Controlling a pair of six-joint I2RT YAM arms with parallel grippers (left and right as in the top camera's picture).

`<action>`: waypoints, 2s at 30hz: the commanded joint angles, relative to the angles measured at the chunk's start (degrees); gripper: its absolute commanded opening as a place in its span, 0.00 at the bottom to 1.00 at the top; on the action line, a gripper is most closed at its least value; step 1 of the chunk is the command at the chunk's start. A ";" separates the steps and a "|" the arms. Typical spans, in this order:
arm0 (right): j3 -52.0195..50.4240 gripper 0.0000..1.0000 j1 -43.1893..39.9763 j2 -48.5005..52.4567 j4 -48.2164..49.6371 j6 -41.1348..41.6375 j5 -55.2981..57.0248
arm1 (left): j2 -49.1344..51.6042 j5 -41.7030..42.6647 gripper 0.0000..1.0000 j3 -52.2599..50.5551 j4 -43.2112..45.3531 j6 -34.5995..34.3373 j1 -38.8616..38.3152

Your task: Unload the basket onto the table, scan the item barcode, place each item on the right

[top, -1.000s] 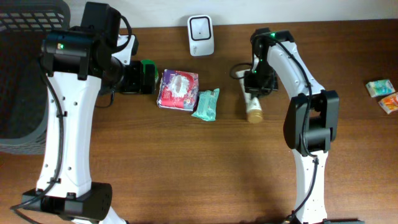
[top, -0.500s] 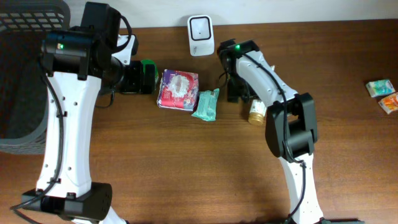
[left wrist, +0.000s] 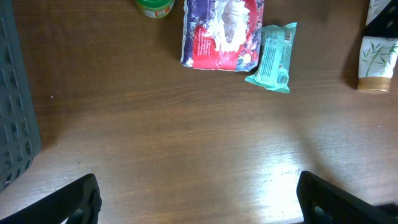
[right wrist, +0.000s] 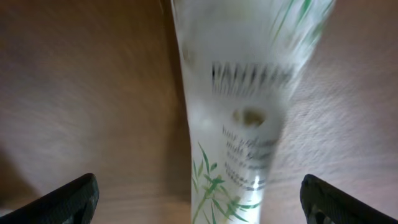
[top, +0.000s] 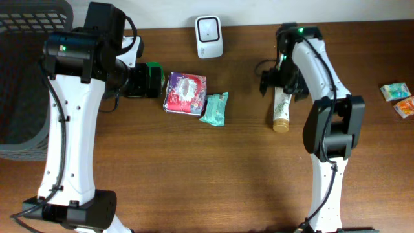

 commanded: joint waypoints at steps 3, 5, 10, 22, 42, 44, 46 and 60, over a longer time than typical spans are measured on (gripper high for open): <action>-1.01 0.99 -5.62 -0.70 -1.22 -2.47 -6.14 | -0.87 0.04 0.99 0.09 0.04 0.90 0.15; -1.73 0.99 -10.14 -0.68 -1.97 -12.22 -18.36 | -0.87 0.04 0.99 0.09 0.04 0.90 0.13; -9.73 0.96 -16.70 -0.66 2.03 -23.74 -35.91 | -0.87 0.04 0.99 0.09 0.04 0.90 0.15; -3.58 0.04 -3.67 -0.70 4.68 0.15 5.14 | -0.87 0.04 0.99 0.09 0.04 0.90 0.15; 11.13 0.82 18.51 2.21 -2.97 13.18 19.96 | -0.87 0.04 0.99 0.09 0.04 0.90 0.15; 12.72 0.91 14.88 2.21 -7.02 13.16 16.83 | -0.87 0.04 0.99 0.09 0.04 0.90 0.15; 10.73 0.92 8.94 2.23 -8.41 7.26 4.90 | -0.87 0.04 0.99 0.09 0.04 0.90 0.15; -0.13 0.92 2.45 1.99 6.58 -0.11 -23.52 | -0.87 0.04 0.99 0.09 0.04 0.90 0.15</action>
